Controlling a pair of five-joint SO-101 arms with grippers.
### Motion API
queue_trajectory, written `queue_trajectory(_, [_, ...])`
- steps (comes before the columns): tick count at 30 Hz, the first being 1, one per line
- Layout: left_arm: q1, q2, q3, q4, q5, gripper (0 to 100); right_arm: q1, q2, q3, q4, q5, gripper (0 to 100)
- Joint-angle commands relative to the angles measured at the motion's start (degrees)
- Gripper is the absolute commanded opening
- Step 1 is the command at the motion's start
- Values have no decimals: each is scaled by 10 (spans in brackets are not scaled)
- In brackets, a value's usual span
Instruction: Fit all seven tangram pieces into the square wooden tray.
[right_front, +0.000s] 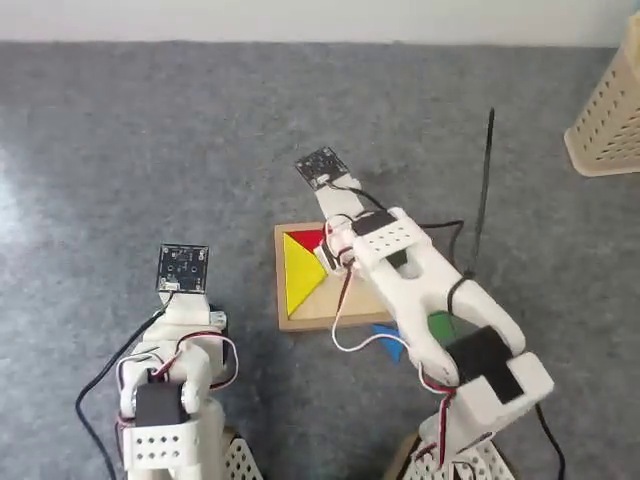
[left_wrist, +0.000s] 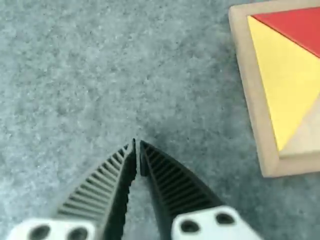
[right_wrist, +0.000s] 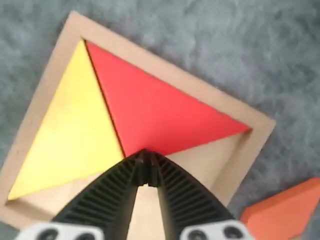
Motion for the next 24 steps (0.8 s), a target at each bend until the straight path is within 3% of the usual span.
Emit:
queue_trajectory(1, [-1,-10,-7,3,4,12,6,25,-51,-7,8,7])
queue_trajectory(7, [-1,-10,-7,3,4,12,7,23,-62,-1,8,7])
queue_trajectory(14, [-1,-10,-7,3,4,12,15,-87,-61,90,8,10])
queue_trajectory(21, [-1,-10,-7,3,4,12,85,-207,-63,206,11,10])
queue_trajectory(24, [-1,-10,-7,3,4,12,117,-247,-62,287,54,10])
